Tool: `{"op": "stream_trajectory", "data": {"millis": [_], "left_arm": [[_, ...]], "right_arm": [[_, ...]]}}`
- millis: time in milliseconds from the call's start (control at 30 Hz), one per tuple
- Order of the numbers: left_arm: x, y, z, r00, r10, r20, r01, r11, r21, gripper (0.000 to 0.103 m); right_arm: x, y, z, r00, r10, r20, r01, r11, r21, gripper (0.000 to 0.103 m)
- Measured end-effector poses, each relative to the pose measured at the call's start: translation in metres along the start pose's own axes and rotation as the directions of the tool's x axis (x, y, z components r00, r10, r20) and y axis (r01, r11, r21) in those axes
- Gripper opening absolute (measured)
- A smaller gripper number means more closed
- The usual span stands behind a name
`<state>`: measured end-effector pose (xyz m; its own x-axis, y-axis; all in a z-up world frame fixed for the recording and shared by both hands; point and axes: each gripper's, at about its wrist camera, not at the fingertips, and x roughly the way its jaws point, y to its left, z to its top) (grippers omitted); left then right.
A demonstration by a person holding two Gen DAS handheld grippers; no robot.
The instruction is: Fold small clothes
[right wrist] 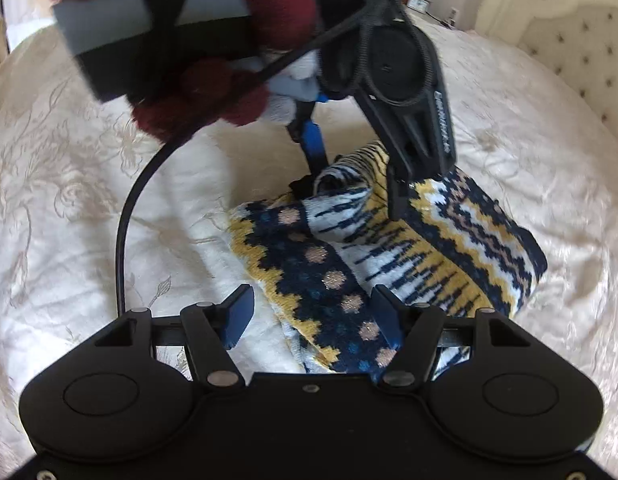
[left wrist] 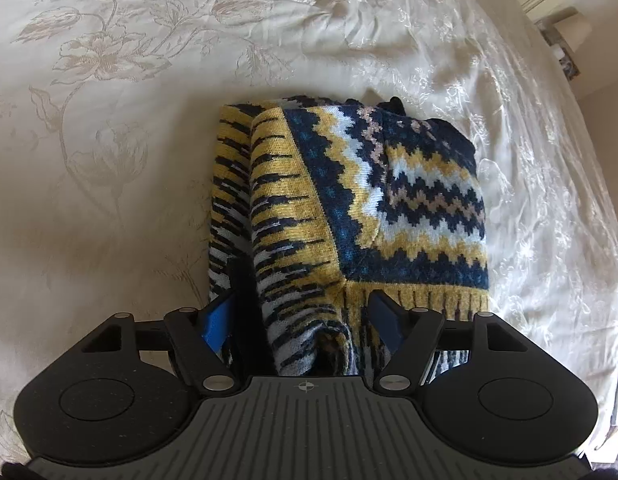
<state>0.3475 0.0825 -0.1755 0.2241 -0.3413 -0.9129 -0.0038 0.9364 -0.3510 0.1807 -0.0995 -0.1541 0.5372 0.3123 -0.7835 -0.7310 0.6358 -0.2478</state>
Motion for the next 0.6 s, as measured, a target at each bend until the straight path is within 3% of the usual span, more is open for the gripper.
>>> {"op": "stream_trajectory", "data": {"millis": [100,200,267,367,433,533,600], "left_arm": [[0.002,0.003,0.003,1.000,0.011,-0.005,-0.011,1.000,0.006,0.051],[-0.001,0.005,0.003,1.000,0.015,0.019,-0.016,0.999,0.029,0.031],[-0.008,-0.001,0.003,0.999,0.026,0.044,-0.030,0.997,0.073,0.023],[-0.028,-0.014,0.002,0.994,0.022,0.111,-0.040,0.985,0.165,0.021],[-0.039,-0.017,0.004,0.988,0.007,0.155,-0.039,0.978,0.204,0.021],[-0.027,-0.010,0.011,0.993,0.034,0.114,-0.055,0.981,0.186,0.022],[-0.011,-0.002,0.010,0.995,0.065,0.070,-0.075,0.985,0.153,0.024]], "right_arm": [[0.008,0.018,0.000,1.000,-0.028,0.012,0.029,0.992,-0.124,0.067],[0.015,0.027,0.000,0.997,-0.068,0.025,0.072,0.978,-0.194,0.059],[0.016,0.021,0.004,0.998,-0.059,0.024,0.062,0.988,-0.145,0.022],[0.004,-0.005,0.015,0.998,0.013,0.060,-0.017,0.998,0.068,0.019],[-0.005,-0.012,0.022,0.995,0.024,0.101,-0.037,0.990,0.133,0.019],[0.007,-0.007,0.033,0.993,0.082,0.088,-0.096,0.980,0.173,0.019],[0.024,0.001,0.035,0.992,0.117,0.042,-0.122,0.979,0.162,0.029]]}}
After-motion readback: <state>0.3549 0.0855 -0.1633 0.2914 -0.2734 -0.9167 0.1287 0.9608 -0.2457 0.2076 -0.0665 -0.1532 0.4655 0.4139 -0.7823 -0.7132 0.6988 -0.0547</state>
